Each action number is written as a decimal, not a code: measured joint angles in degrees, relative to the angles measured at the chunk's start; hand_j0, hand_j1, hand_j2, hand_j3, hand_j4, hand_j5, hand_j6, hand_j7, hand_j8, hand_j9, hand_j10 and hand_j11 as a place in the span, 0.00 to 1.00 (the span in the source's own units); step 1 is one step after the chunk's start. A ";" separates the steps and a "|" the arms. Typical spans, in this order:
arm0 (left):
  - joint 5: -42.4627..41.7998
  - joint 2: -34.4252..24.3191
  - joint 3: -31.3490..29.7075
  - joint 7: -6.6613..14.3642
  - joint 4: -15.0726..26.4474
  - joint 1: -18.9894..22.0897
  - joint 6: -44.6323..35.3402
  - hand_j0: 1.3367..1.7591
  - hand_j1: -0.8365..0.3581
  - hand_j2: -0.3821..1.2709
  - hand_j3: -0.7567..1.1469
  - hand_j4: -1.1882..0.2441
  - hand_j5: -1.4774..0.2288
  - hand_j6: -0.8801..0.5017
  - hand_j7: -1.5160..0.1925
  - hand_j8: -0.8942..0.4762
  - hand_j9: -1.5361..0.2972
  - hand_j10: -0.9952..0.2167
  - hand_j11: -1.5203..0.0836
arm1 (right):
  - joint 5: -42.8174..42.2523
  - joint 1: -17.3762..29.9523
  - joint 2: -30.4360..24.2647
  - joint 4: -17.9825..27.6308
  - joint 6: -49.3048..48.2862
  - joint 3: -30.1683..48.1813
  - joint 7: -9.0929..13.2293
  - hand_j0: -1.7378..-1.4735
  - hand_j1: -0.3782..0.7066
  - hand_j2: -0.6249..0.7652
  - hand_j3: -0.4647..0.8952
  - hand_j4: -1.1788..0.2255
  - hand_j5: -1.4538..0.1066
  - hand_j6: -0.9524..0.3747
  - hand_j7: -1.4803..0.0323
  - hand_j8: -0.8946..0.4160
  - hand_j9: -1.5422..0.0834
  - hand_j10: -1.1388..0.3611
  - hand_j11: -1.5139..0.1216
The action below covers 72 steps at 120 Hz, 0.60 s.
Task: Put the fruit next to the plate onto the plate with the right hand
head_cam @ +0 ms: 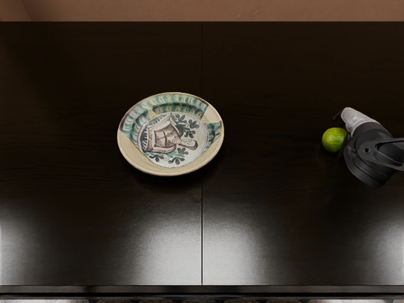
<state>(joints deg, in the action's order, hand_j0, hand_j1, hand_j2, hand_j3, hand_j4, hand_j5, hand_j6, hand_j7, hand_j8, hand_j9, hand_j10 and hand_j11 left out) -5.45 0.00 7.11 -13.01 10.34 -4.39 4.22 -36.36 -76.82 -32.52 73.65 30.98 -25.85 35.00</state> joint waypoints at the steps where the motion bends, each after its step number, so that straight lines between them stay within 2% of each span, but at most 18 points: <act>1: 0.00 0.00 0.00 0.00 0.00 0.00 0.00 0.76 0.98 0.23 0.40 0.82 0.86 0.63 0.88 0.65 0.83 0.81 0.94 | 0.00 0.00 0.01 0.00 0.00 0.00 0.00 0.30 0.37 0.41 0.34 0.62 0.68 0.48 0.71 0.45 0.70 0.55 0.68; 72: -0.01 0.00 0.09 0.00 0.03 0.07 0.00 0.76 0.98 0.23 0.40 0.82 0.86 0.63 0.88 0.65 0.83 0.81 0.94 | 0.00 0.10 0.43 -0.14 -0.05 -0.04 0.03 0.30 0.47 0.39 0.34 0.55 0.59 0.41 0.63 0.37 0.62 0.48 0.60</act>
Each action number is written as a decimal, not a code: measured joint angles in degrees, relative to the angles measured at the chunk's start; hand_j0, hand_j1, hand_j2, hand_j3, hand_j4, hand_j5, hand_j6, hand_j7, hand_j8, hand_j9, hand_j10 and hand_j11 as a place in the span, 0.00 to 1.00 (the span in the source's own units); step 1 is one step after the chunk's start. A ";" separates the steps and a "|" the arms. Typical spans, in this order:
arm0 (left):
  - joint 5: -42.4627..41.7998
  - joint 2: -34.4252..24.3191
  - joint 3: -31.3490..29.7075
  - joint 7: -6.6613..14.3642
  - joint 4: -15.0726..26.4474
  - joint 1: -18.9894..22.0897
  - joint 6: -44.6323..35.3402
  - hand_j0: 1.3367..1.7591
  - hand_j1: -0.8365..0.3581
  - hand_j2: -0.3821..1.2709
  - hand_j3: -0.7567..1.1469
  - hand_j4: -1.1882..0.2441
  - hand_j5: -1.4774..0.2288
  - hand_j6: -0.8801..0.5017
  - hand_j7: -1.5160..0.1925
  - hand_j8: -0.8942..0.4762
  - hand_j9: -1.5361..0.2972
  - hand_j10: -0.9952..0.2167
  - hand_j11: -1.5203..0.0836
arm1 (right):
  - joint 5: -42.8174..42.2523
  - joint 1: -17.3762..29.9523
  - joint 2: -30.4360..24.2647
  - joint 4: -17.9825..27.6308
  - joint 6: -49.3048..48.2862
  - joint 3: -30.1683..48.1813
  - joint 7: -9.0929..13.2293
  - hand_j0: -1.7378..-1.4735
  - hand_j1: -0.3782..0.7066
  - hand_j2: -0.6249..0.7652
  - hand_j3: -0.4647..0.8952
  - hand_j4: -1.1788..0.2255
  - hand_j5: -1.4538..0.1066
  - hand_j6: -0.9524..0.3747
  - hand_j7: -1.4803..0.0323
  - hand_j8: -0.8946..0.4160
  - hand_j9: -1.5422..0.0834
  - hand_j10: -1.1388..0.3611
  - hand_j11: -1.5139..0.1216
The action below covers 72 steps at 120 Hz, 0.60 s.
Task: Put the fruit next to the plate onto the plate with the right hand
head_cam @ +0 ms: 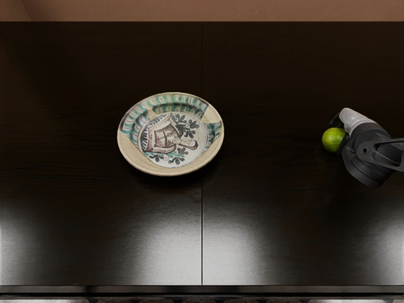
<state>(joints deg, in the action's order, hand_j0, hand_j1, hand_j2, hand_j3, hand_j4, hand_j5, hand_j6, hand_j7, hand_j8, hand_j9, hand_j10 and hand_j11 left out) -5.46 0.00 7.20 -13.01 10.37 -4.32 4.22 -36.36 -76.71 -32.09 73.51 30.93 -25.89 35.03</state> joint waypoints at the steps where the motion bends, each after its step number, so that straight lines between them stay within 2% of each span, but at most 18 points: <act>1: -0.01 0.00 0.00 0.00 0.00 0.01 0.00 0.76 0.98 0.23 0.40 0.82 0.86 0.63 0.88 0.65 0.83 0.81 0.94 | 0.00 0.03 0.01 0.00 0.00 0.00 0.00 0.30 0.48 0.39 0.34 0.55 0.59 0.40 0.62 0.37 0.62 0.48 0.60; 25: -0.01 0.00 0.02 0.00 -0.01 0.01 0.00 0.76 0.98 0.23 0.40 0.82 0.86 0.63 0.88 0.65 0.83 0.81 0.94 | -0.06 0.12 0.08 -0.03 -0.07 0.04 0.03 0.31 0.50 0.41 0.34 0.51 0.54 0.44 0.58 0.33 0.57 0.45 0.55; 72: 0.01 0.00 0.04 0.00 -0.01 0.28 0.00 0.76 0.98 0.23 0.40 0.82 0.86 0.63 0.88 0.65 0.83 0.81 0.94 | -0.26 0.06 0.64 -0.01 -0.02 0.06 0.14 0.33 0.54 0.51 0.34 0.52 0.44 0.48 0.47 0.37 0.47 0.36 0.45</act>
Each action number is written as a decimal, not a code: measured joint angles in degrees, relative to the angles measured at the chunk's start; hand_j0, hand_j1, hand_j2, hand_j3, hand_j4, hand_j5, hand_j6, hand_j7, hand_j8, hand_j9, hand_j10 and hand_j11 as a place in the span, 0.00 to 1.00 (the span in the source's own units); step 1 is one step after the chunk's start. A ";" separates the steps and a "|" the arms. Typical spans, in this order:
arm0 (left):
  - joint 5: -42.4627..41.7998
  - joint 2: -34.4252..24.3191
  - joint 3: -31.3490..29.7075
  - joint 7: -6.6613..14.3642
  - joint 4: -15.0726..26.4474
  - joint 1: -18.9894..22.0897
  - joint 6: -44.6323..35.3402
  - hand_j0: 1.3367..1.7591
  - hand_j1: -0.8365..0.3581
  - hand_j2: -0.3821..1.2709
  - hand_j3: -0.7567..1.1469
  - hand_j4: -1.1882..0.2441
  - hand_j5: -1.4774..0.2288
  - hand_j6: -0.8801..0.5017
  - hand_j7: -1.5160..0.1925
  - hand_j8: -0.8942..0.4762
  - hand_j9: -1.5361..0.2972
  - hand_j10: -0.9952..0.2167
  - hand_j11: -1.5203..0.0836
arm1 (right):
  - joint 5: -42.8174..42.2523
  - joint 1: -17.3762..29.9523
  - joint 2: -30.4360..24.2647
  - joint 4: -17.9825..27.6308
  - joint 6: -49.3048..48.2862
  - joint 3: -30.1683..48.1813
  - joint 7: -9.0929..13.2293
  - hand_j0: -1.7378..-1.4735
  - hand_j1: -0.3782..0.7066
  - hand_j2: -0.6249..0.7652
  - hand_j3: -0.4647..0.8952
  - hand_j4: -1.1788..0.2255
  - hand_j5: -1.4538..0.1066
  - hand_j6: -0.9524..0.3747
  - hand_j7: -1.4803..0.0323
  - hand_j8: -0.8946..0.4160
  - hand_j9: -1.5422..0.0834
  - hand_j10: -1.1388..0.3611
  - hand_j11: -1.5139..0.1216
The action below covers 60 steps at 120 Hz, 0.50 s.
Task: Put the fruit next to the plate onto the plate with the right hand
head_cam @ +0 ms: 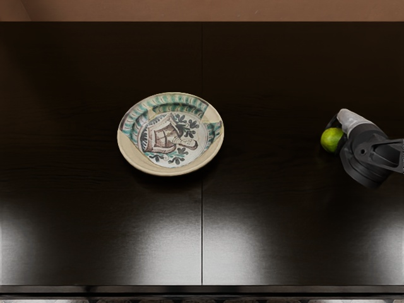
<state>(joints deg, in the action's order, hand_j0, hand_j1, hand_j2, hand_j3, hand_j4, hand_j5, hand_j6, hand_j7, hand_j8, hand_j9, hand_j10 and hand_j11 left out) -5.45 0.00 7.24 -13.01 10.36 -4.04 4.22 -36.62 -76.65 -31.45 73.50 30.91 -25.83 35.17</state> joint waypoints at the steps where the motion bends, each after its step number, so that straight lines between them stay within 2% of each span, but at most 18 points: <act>1: 0.00 0.00 0.00 0.00 0.00 0.00 0.00 0.76 0.98 0.23 0.40 0.82 0.86 0.63 0.88 0.65 0.83 0.81 0.94 | 0.01 -0.02 0.05 0.00 -0.01 -0.01 0.00 0.33 0.55 0.51 0.34 0.52 0.44 0.48 0.46 0.37 0.47 0.36 0.45; 40: -0.02 0.00 -0.02 0.00 0.01 0.00 0.00 0.76 0.98 0.23 0.40 0.82 0.86 0.63 0.88 0.65 0.83 0.81 0.94 | 0.33 -0.83 0.44 0.28 -0.39 0.06 0.00 0.33 0.54 0.51 0.34 0.57 0.36 0.50 0.41 0.40 0.41 0.36 0.39; 60: -0.03 0.00 -0.03 0.00 0.00 0.00 0.00 0.76 0.98 0.23 0.40 0.82 0.86 0.63 0.88 0.65 0.83 0.81 0.94 | 1.64 -2.98 -0.08 1.57 -0.87 0.10 -0.01 0.34 0.54 0.50 0.34 0.58 0.34 0.50 0.40 0.41 0.40 0.36 0.38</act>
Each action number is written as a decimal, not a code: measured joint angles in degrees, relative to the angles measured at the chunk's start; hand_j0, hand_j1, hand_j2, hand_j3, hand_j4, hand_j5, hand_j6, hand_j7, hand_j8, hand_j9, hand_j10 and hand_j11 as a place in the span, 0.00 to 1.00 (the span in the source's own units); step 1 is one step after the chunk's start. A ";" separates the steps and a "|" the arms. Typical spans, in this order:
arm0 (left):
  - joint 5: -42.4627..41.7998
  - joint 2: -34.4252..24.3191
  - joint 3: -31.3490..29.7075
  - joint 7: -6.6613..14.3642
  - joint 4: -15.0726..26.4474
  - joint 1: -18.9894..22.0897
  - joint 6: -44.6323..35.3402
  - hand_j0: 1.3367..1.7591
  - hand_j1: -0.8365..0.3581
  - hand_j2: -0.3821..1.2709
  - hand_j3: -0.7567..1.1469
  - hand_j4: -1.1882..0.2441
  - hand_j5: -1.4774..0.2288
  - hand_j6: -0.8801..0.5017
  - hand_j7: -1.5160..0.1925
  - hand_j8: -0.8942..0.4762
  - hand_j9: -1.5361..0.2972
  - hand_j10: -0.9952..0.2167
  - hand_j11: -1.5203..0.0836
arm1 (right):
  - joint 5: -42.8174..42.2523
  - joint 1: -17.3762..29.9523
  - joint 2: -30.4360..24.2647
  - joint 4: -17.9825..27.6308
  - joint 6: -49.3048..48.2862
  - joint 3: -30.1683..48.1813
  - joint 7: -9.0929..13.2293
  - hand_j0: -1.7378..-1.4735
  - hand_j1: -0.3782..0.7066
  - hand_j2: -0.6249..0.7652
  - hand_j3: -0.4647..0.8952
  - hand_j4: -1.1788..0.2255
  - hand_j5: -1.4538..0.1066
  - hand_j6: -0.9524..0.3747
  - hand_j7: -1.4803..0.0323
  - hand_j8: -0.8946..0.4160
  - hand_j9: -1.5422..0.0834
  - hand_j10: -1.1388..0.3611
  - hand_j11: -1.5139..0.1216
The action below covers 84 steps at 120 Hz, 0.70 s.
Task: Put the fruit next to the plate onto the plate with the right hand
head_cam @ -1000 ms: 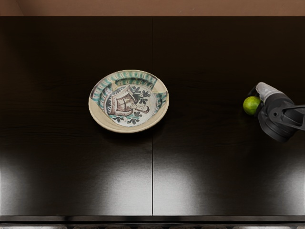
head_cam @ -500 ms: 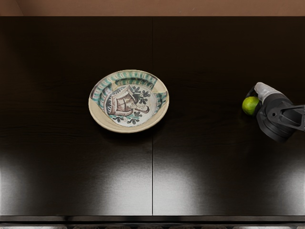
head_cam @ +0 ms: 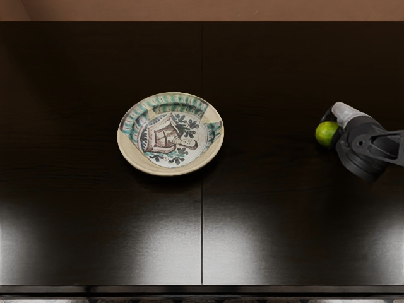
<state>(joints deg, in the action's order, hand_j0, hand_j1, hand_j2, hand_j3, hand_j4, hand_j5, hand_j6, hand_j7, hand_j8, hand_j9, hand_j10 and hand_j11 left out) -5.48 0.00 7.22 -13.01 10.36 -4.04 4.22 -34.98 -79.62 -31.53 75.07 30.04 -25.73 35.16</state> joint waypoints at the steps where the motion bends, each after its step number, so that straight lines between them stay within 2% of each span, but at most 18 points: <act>1: 0.00 0.00 0.00 0.00 0.00 0.00 0.00 0.76 0.98 0.23 0.40 0.82 0.86 0.63 0.88 0.65 0.83 0.81 0.94 | 0.06 -0.12 -0.02 0.09 -0.02 -0.01 0.00 0.34 0.53 0.50 0.34 0.57 0.34 0.50 0.40 0.41 0.40 0.36 0.38; 48: -0.04 0.00 0.21 0.00 -0.05 0.37 0.00 0.76 0.98 0.23 0.40 0.82 0.86 0.63 0.88 0.65 0.83 0.81 0.94 | 4.57 -7.36 -1.41 6.85 -0.43 0.07 0.03 0.34 0.53 0.51 0.34 0.58 0.32 0.50 0.39 0.41 0.39 0.37 0.37; 70: 0.02 0.00 -0.04 0.00 -0.08 0.35 0.00 0.76 0.98 0.23 0.40 0.82 0.86 0.63 0.88 0.65 0.83 0.81 0.94 | 9.03 -11.65 0.05 9.57 -0.44 0.07 0.03 0.34 0.57 0.55 0.34 0.58 0.31 0.52 0.38 0.43 0.38 0.38 0.36; 73: 0.02 0.00 -0.07 0.00 -0.09 0.35 0.00 0.76 0.98 0.23 0.40 0.82 0.86 0.63 0.88 0.65 0.83 0.81 0.94 | 9.62 -12.16 0.48 9.82 -0.48 0.06 0.04 0.34 0.57 0.54 0.34 0.61 0.31 0.52 0.38 0.43 0.38 0.38 0.36; 84: 0.03 0.00 -0.13 0.00 -0.10 0.35 0.00 0.76 0.98 0.23 0.40 0.82 0.86 0.63 0.88 0.65 0.83 0.81 0.94 | 11.35 -13.89 2.09 10.46 -0.49 0.16 0.00 0.34 0.56 0.54 0.34 0.59 0.30 0.51 0.38 0.42 0.38 0.38 0.36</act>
<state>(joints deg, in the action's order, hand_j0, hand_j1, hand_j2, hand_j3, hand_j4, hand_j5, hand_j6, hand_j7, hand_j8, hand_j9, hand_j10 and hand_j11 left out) -5.45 0.00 7.08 -13.01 10.26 -3.69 4.22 -23.63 -93.51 -29.44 85.54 29.55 -25.57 35.16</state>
